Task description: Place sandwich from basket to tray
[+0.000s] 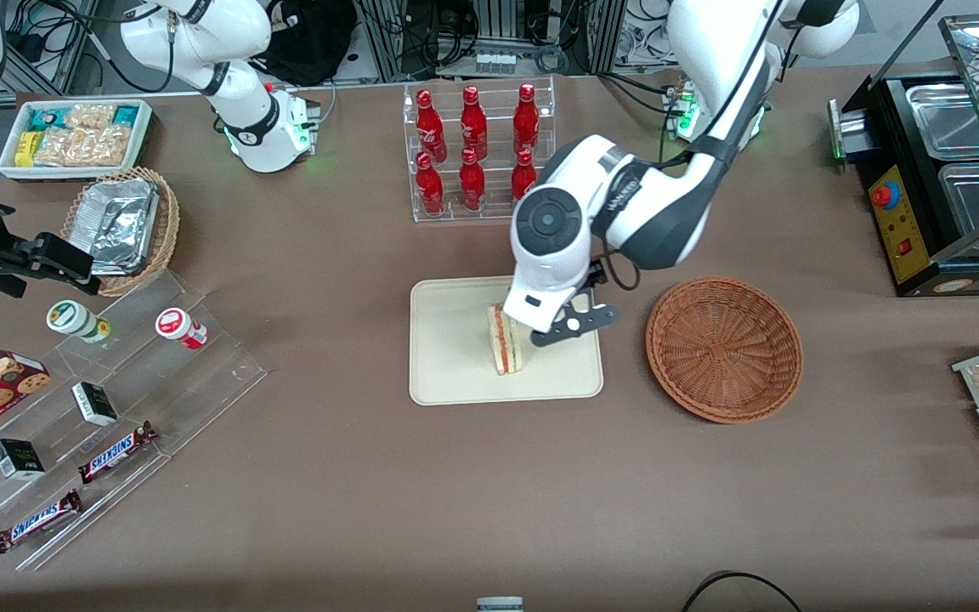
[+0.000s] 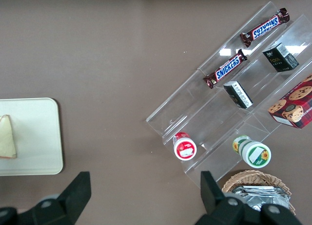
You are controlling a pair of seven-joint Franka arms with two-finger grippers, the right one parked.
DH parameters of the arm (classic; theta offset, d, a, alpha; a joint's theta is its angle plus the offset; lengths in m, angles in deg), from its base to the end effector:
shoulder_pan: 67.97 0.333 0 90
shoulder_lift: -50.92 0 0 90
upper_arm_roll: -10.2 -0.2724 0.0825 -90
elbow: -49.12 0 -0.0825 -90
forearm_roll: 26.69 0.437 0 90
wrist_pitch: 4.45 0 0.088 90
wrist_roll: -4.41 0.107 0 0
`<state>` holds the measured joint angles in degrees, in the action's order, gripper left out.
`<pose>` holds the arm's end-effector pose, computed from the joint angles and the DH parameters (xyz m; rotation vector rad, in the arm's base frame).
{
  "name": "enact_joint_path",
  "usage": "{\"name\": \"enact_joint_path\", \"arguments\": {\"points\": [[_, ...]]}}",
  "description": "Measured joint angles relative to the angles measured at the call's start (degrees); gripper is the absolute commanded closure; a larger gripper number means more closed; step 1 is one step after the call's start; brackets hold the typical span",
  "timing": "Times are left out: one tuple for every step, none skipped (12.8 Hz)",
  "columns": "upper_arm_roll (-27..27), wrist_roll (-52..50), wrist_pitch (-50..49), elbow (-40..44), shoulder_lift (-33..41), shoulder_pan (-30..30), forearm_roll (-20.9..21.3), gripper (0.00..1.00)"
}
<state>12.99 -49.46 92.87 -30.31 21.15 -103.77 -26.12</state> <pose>0.5591 -0.4389 0.3402 -2.9670 -0.4004 0.2312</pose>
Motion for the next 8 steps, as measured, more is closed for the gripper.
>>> {"name": "enact_joint_path", "arguments": {"points": [[-0.24, 1.97, -0.61, -0.54, 0.68, 0.82, 0.04, 0.0], [-0.34, 3.97, -0.66, -1.65, 1.6, 1.88, 0.06, 0.0], [-0.4, 5.66, -0.66, -2.85, 2.59, 3.11, 0.08, 0.0], [-0.48, 7.64, -0.67, -4.0, 3.68, 4.57, 0.09, 0.0], [-0.56, 10.16, -0.7, -5.15, 4.88, 6.34, 0.09, 0.0], [-0.63, 12.57, -0.72, -6.36, 6.19, 8.24, 0.07, 0.0], [-0.67, 14.25, -0.72, -7.71, 7.66, 10.09, 0.06, 0.0], [-0.7, 15.3, -0.72, -9.07, 9.15, 11.68, 0.06, 0.0]]}}
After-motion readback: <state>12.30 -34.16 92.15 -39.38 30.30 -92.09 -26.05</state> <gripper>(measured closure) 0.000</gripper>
